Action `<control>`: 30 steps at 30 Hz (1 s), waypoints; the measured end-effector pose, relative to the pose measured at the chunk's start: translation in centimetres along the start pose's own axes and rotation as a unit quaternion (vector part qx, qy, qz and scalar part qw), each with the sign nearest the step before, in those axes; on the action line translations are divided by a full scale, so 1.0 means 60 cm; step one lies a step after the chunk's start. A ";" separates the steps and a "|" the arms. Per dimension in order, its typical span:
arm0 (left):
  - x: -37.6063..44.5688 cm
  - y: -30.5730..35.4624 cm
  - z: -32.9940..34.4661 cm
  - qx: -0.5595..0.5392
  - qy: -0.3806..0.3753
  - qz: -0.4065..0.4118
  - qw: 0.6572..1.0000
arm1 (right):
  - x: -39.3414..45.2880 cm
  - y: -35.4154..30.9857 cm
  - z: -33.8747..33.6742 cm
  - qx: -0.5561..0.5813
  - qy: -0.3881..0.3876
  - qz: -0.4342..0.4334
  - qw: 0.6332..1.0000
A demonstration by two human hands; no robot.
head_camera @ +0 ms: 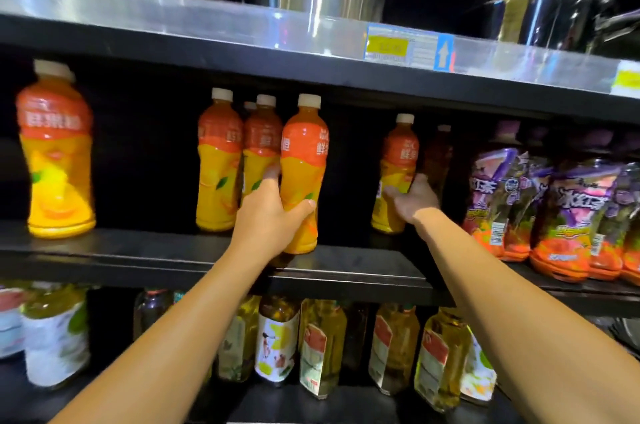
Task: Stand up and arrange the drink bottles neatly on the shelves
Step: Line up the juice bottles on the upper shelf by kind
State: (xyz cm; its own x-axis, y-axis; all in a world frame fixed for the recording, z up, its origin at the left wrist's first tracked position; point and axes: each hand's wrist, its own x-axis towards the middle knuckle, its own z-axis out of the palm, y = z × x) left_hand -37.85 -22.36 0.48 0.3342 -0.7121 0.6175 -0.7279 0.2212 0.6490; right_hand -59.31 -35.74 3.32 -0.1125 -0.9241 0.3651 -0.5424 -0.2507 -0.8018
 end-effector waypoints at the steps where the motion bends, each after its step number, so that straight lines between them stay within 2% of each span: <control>1: 0.001 -0.005 -0.003 0.001 0.004 0.000 1.000 | -0.005 -0.004 0.002 -0.021 0.005 -0.009 1.000; 5: 0.001 -0.032 -0.029 0.007 0.028 -0.004 1.000 | -0.056 -0.025 0.014 -0.049 -0.019 -0.078 0.996; 9: -0.009 -0.058 -0.064 -0.007 0.039 0.014 0.999 | -0.122 -0.048 0.032 -0.010 -0.063 -0.167 0.984; 12: -0.015 -0.072 -0.091 -0.012 0.042 0.012 0.999 | -0.162 -0.077 0.059 0.003 -0.092 -0.202 0.975; 16: -0.016 -0.093 -0.122 -0.003 0.065 0.006 0.998 | -0.194 -0.116 0.104 0.007 -0.114 -0.218 0.969; 22: -0.008 -0.116 -0.156 0.008 0.084 -0.012 0.996 | -0.219 -0.165 0.168 0.010 -0.103 -0.223 0.969; 26: -0.008 -0.121 -0.159 0.009 0.085 -0.020 0.996 | -0.222 -0.169 0.168 0.081 -0.139 -0.202 0.966; 28: -0.014 -0.118 -0.156 -0.006 0.097 -0.012 0.995 | -0.206 -0.152 0.141 0.121 -0.106 -0.178 0.971; 30: -0.017 -0.111 -0.149 -0.022 0.123 0.010 0.992 | -0.174 -0.128 0.110 0.125 -0.033 -0.159 0.979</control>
State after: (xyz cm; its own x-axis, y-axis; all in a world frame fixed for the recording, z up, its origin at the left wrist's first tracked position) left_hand -28.00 -17.17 -0.51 0.4602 -0.5240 0.7167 -0.7106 0.2666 0.6512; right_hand -48.46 -26.09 2.52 0.0868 -0.8028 0.5899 -0.3197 -0.5833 -0.7467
